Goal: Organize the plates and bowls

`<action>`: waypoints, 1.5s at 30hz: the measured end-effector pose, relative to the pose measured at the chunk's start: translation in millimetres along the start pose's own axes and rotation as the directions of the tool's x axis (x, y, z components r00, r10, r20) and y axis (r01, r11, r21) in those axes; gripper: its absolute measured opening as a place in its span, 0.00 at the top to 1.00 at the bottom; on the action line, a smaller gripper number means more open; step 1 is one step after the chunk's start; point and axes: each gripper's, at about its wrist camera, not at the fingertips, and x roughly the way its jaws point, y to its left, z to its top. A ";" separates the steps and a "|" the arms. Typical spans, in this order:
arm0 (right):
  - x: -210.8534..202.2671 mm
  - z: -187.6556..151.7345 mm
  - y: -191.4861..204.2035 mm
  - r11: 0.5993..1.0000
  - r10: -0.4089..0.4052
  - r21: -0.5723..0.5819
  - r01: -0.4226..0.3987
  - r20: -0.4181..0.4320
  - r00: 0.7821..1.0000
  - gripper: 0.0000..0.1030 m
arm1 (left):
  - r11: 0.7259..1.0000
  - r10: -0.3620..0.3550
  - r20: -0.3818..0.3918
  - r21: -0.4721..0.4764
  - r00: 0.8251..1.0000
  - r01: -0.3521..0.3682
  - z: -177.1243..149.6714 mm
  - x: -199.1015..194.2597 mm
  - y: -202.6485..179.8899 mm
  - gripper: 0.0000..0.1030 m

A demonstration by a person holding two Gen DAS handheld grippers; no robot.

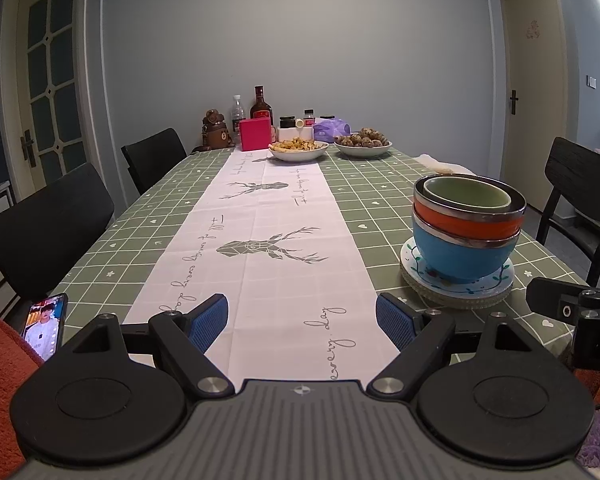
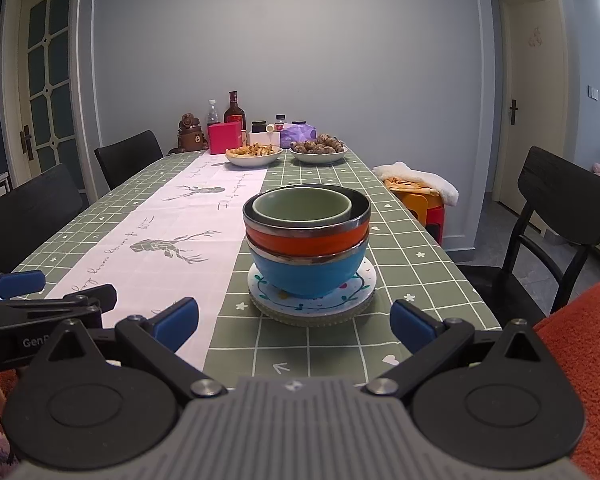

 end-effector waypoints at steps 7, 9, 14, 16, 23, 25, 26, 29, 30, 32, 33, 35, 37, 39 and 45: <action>0.4 -0.1 -0.1 1.000 0.000 0.003 0.000 -0.002 1.000 0.03 | 1.000 0.001 -0.001 -0.002 1.000 -0.001 0.0 0.1 -0.2 0.05; 1.3 -0.2 -0.2 1.000 -0.001 0.003 0.001 -0.005 1.000 0.03 | 1.000 0.001 -0.001 -0.003 1.000 -0.001 -0.3 0.2 0.2 0.05; 1.7 -0.3 -0.1 1.000 -0.001 0.002 0.001 -0.005 1.000 0.03 | 1.000 0.001 -0.001 -0.003 1.000 -0.001 -0.2 0.1 0.4 0.05; 1.8 -0.2 0.1 1.000 -0.001 0.002 0.001 -0.005 1.000 0.03 | 1.000 0.001 -0.001 -0.003 1.000 -0.001 -0.2 -0.1 0.1 0.05; 1.9 -0.2 0.0 1.000 0.000 0.002 0.000 -0.005 1.000 0.03 | 1.000 0.001 -0.002 -0.004 1.000 -0.001 -0.2 0.1 0.4 0.05; 1.9 -0.2 0.1 1.000 0.000 0.002 0.000 -0.006 1.000 0.03 | 1.000 0.001 -0.002 -0.004 1.000 -0.001 -0.2 0.0 0.2 0.05; 2.1 -0.2 0.2 1.000 0.000 0.002 0.000 -0.006 1.000 0.03 | 1.000 -0.001 -0.001 -0.004 1.000 0.001 -0.2 -0.1 0.3 0.05; 3.1 -0.6 0.0 1.000 0.001 0.004 -0.001 -0.008 1.000 0.03 | 1.000 0.000 -0.002 -0.006 1.000 0.000 -0.5 0.2 0.7 0.05; 3.5 -0.8 -0.1 1.000 0.001 0.004 -0.001 -0.009 1.000 0.03 | 1.000 0.000 -0.002 -0.006 1.000 0.000 -0.4 0.2 0.8 0.05; 4.3 -0.7 -0.5 1.000 0.001 0.005 -0.001 -0.012 1.000 0.03 | 1.000 0.002 -0.002 -0.006 1.000 -0.002 -0.7 0.0 0.7 0.05; 4.9 -0.7 -0.6 1.000 0.001 0.006 -0.001 -0.013 1.000 0.03 | 1.000 0.002 -0.001 -0.006 1.000 -0.002 -0.7 0.1 0.8 0.05; 5.2 -0.8 -0.4 1.000 0.001 0.006 -0.001 -0.014 1.000 0.03 | 1.000 0.005 -0.003 -0.007 1.000 -0.005 -0.8 0.1 0.7 0.05; 5.2 -0.7 -0.4 1.000 0.001 0.006 -0.001 -0.014 1.000 0.03 | 1.000 0.003 -0.007 -0.009 1.000 -0.003 -1.4 0.7 0.6 0.05; 5.2 -0.7 -0.3 1.000 0.001 0.006 -0.001 -0.014 1.000 0.03 | 1.000 0.003 -0.007 -0.009 1.000 -0.003 -2.2 0.6 0.3 0.05; 7.1 -2.1 -1.2 1.000 0.003 0.009 -0.003 -0.020 1.000 0.03 | 1.000 0.001 -0.008 -0.010 1.000 -0.001 -1.4 1.8 0.4 0.05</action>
